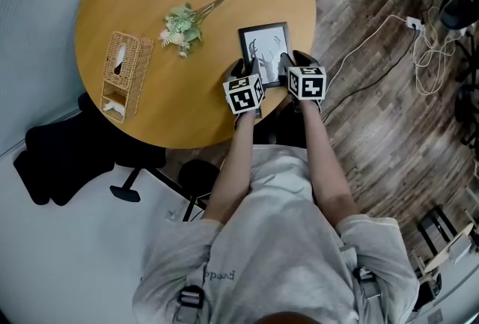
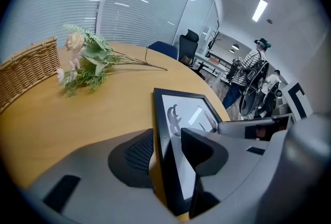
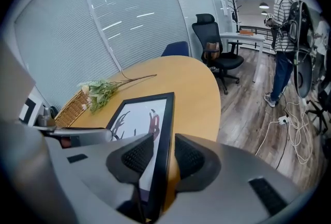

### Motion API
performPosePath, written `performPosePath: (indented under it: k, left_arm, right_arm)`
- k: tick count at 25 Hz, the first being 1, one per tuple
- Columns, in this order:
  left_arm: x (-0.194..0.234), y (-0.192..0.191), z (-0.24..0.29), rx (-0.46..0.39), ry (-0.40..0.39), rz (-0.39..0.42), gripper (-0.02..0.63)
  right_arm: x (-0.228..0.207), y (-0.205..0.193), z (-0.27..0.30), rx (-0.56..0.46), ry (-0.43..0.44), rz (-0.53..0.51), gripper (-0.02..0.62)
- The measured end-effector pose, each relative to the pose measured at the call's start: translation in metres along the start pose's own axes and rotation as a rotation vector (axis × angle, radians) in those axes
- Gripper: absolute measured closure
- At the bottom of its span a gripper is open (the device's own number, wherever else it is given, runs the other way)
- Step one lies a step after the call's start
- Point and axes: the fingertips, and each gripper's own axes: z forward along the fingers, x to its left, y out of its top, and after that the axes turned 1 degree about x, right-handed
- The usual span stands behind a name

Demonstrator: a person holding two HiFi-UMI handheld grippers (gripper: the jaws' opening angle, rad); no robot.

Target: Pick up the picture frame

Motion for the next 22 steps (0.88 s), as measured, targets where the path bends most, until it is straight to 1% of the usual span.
performPosePath:
  k: [4, 6, 7, 8, 9, 13, 18, 22]
  left_arm:
    - [-0.0002, 0.0, 0.0009, 0.005, 0.018, 0.003, 0.423]
    - [-0.0012, -0.0003, 0.0016, 0.008, 0.027, 0.005, 0.423]
    - [-0.0021, -0.0004, 0.0018, 0.011, 0.025, 0.004, 0.425]
    - [-0.0032, -0.0006, 0.0018, 0.013, 0.021, 0.0, 0.447]
    - [-0.004, -0.0006, 0.0017, 0.015, 0.017, -0.004, 0.451]
    - [-0.0037, 0.0003, 0.0021, 0.014, 0.016, -0.007, 0.451]
    - [-0.0031, -0.0001, 0.0022, 0.013, 0.022, -0.006, 0.449]
    - [-0.0011, 0.0005, 0.0019, 0.02, -0.003, -0.02, 0.447]
  right_arm:
    - [0.0009, 0.0006, 0.0002, 0.005, -0.004, 0.011, 0.463]
    - [0.0026, 0.0002, 0.0006, 0.006, -0.001, 0.016, 0.484]
    - [0.0035, -0.0001, 0.0007, 0.006, -0.001, 0.018, 0.486]
    - [0.0042, -0.0003, 0.0006, 0.007, -0.002, 0.018, 0.487]
    - [0.0045, -0.0003, 0.0004, 0.007, -0.004, 0.018, 0.488]
    - [0.0045, 0.0004, 0.0003, 0.002, -0.01, 0.022, 0.491]
    - [0.0039, 0.0, 0.0006, -0.001, 0.011, 0.034, 0.491]
    - [0.0026, -0.0004, 0.0008, 0.013, 0.032, 0.025, 0.488]
